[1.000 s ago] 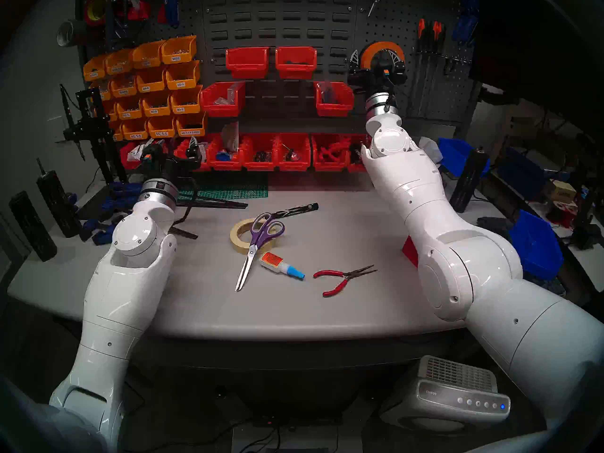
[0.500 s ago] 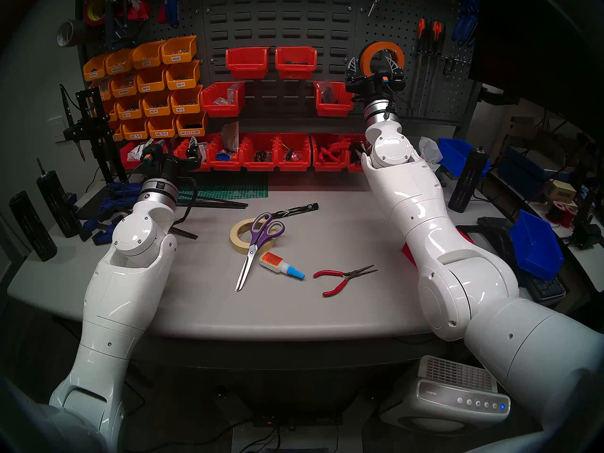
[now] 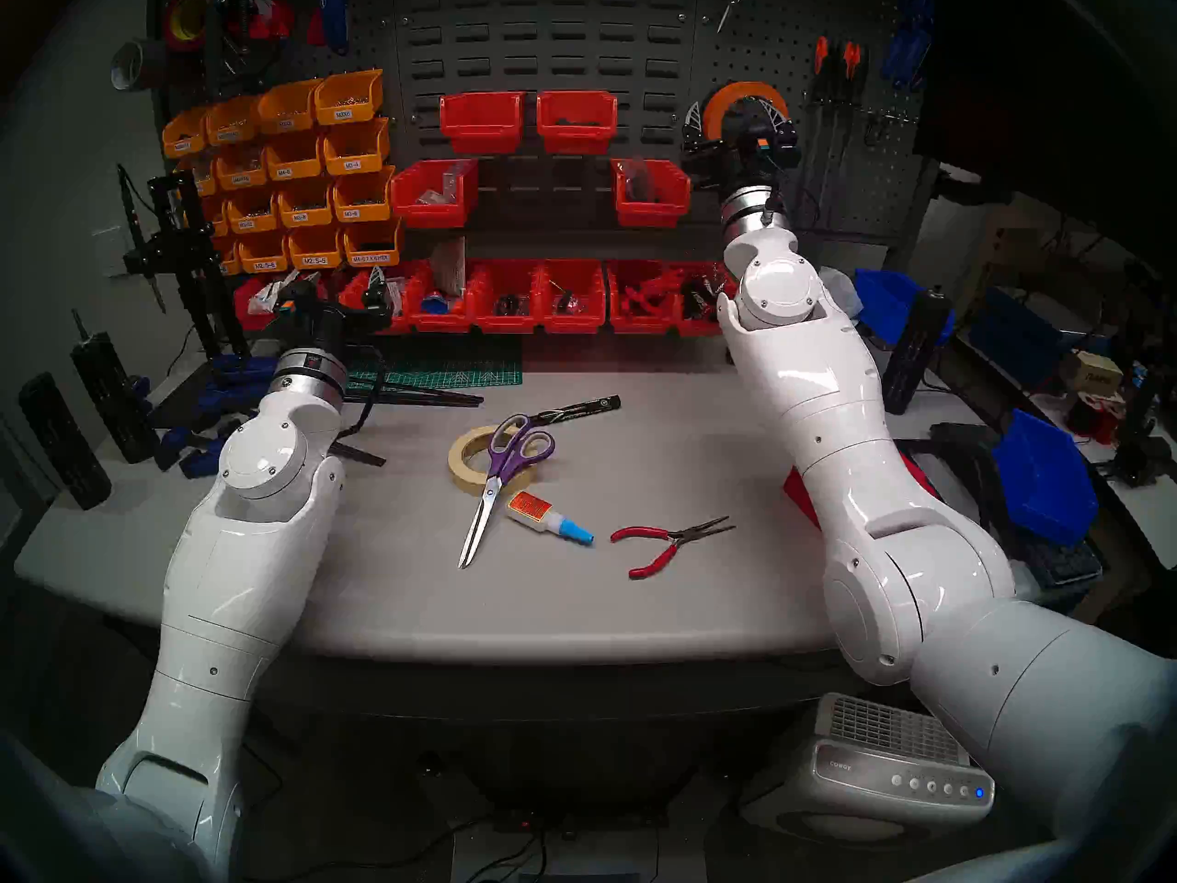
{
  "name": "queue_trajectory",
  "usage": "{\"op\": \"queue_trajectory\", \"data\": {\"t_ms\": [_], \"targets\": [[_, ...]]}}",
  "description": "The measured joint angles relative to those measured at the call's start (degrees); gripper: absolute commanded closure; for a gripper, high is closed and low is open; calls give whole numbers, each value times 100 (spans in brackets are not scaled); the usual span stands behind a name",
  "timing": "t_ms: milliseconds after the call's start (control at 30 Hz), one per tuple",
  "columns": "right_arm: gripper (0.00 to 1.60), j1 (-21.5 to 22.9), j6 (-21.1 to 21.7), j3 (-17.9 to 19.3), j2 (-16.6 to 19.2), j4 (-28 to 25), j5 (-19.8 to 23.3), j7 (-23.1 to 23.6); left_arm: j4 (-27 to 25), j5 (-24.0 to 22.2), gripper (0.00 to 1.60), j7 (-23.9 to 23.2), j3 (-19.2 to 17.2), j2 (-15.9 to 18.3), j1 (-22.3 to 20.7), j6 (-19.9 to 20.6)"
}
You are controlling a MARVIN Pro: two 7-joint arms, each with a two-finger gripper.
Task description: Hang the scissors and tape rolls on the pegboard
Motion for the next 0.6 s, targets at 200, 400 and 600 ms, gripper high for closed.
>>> {"op": "queue_trajectory", "data": {"t_ms": [200,400,600], "targets": [[0,-201,239,66,77,-413,-1,15,0,0,0,0,0,0,0,0],[0,-419,475,84,118,-741,33,118,0,0,0,0,0,0,0,0],[0,-674,711,108,205,-1132,117,281,0,0,0,0,0,0,0,0]]}}
